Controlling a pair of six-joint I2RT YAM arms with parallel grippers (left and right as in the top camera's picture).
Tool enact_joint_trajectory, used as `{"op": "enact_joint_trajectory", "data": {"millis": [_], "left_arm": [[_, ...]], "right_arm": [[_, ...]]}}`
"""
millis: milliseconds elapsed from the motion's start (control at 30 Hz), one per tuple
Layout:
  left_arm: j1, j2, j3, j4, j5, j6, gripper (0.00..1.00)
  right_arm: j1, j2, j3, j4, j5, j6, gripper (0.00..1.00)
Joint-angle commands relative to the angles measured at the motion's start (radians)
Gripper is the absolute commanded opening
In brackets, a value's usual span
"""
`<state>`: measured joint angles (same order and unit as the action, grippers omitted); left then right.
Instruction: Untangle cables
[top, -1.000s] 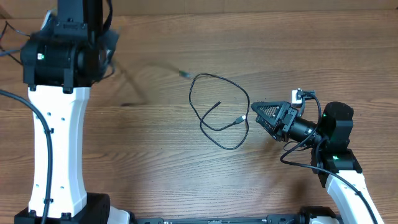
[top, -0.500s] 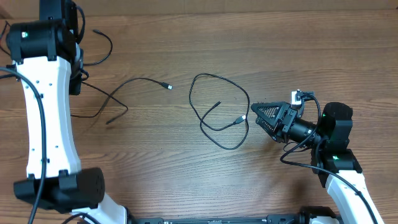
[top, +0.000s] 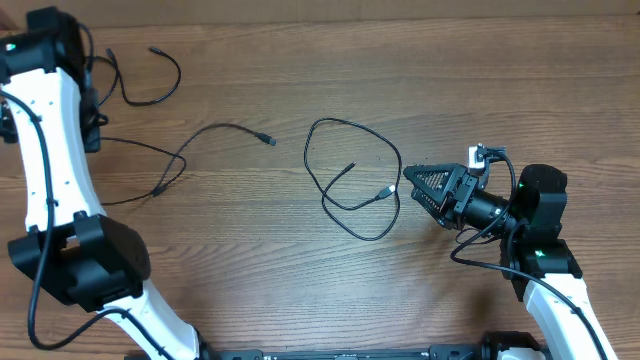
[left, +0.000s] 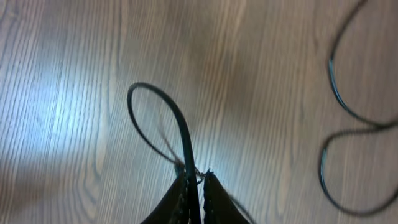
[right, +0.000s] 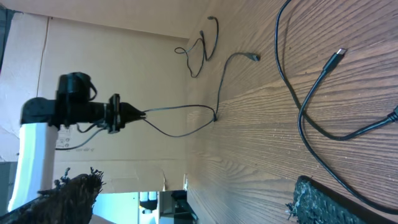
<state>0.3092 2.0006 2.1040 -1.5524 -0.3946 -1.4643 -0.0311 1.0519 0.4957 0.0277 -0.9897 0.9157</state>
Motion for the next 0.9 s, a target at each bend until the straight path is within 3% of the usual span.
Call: {"op": "enact_joint_trajectory", "data": {"millis": [0, 467, 733, 867], "left_arm": [[0.066, 0.053, -0.002, 0.021, -0.032, -0.017, 0.13], [0.238, 0.153, -0.002, 0.181, -0.035, -0.017, 0.18], [0.301, 0.187, -0.002, 0.321, -0.034, 0.008, 0.13], [0.308, 0.187, -0.002, 0.35, -0.028, 0.083, 0.25]], "right_arm": [[-0.001, -0.007, 0.008, 0.0, 0.013, -0.009, 1.0], [-0.001, -0.007, 0.008, 0.0, 0.013, -0.009, 1.0], [-0.001, -0.007, 0.008, 0.0, 0.021, -0.008, 1.0], [-0.001, -0.007, 0.008, 0.0, 0.038, -0.008, 1.0]]}}
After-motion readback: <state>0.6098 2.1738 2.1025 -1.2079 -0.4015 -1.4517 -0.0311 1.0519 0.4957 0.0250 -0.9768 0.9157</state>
